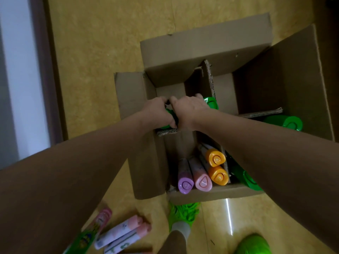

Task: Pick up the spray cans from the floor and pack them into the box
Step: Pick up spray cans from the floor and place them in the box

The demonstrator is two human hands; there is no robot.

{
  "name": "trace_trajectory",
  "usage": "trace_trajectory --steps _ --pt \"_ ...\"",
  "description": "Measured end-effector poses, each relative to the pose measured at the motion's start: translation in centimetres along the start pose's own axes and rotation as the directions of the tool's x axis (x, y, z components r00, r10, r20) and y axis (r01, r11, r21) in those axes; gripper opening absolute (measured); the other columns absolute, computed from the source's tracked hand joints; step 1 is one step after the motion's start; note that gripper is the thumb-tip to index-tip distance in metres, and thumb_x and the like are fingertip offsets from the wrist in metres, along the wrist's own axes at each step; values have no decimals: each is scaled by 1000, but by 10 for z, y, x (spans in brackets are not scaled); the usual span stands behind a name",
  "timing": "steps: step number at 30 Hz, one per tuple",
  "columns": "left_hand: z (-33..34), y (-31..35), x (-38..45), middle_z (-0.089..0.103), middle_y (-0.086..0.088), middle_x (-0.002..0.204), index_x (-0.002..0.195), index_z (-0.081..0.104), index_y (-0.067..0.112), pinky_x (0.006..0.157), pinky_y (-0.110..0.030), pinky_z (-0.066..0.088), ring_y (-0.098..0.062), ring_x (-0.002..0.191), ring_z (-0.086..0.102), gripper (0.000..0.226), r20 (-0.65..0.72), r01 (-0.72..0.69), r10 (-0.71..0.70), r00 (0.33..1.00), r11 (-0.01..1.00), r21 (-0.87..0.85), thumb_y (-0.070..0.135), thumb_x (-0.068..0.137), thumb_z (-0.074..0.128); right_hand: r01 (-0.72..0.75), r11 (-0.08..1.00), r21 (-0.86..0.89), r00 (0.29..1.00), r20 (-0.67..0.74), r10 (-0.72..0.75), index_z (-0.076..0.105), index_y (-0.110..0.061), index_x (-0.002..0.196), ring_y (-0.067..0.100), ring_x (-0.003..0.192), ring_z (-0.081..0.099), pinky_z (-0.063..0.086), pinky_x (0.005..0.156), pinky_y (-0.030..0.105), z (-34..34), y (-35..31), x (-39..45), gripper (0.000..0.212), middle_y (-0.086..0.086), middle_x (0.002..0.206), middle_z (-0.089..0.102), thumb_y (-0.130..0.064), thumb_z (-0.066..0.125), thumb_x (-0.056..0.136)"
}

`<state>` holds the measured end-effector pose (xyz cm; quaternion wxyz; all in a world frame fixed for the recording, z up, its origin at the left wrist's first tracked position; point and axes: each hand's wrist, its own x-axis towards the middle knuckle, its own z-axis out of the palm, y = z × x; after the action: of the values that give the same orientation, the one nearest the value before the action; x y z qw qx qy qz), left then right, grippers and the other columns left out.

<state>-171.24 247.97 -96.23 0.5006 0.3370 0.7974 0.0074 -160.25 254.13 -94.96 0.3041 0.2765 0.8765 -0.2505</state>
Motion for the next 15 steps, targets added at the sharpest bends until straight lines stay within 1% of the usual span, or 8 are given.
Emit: trace_trajectory --steps 1,3,5,6,8,10,12,15 --pt "-2 1 0 56 -4 135 143 47 15 94 -35 50 -25 121 55 88 15 3 -3 1000 1000 -18 13 66 88 11 1000 10 999 -31 -11 42 -17 136 31 112 58 28 112 59 1 1 -2 68 2 99 56 -38 75 80" --pt "-3 4 -4 53 -4 139 145 44 19 89 -33 46 -26 125 51 82 4 -2 3 1000 996 -85 9 72 80 37 999 25 989 -147 -33 43 -20 139 31 124 51 23 115 60 4 6 -9 75 5 120 62 -41 78 76" --pt "-1 9 -9 54 -2 133 144 45 25 89 -35 47 -26 123 51 72 -93 -48 34 995 987 -156 11 77 69 45 997 70 963 -269 -25 37 -23 147 32 136 40 21 116 60 6 12 -24 88 5 141 52 -42 80 73" --pt "2 12 -13 55 0 130 143 47 27 93 -38 48 -26 122 51 69 -167 -82 55 984 983 -161 14 78 66 34 995 96 950 -311 -3 32 -24 150 32 140 34 20 117 59 7 16 -33 93 5 149 45 -42 80 73" --pt "9 19 -19 53 2 139 146 45 27 107 -44 43 -23 130 47 69 -308 -157 131 942 986 -62 23 81 66 -35 988 153 921 -379 92 25 -24 155 32 145 25 20 118 56 12 29 -54 99 7 158 33 -43 80 74" --pt "19 34 -25 42 1 154 150 40 25 118 -47 31 -23 143 34 72 -378 -228 252 891 968 106 34 84 67 -147 963 224 875 -424 233 21 -25 156 32 147 22 20 118 53 21 47 -78 100 8 160 28 -47 78 76" --pt "31 56 -34 33 0 160 152 36 26 122 -48 22 -24 150 23 71 -388 -281 361 848 927 249 43 89 64 -253 917 309 817 -438 374 23 -25 155 32 146 23 21 118 51 33 68 -102 98 8 159 29 -53 75 77" --pt "57 92 -51 29 -2 162 153 35 27 121 -53 19 -26 151 17 72 -339 -369 512 789 837 404 51 90 59 -383 816 433 723 -409 556 24 -24 155 33 146 23 22 117 50 59 98 -144 94 8 160 28 -58 71 80"
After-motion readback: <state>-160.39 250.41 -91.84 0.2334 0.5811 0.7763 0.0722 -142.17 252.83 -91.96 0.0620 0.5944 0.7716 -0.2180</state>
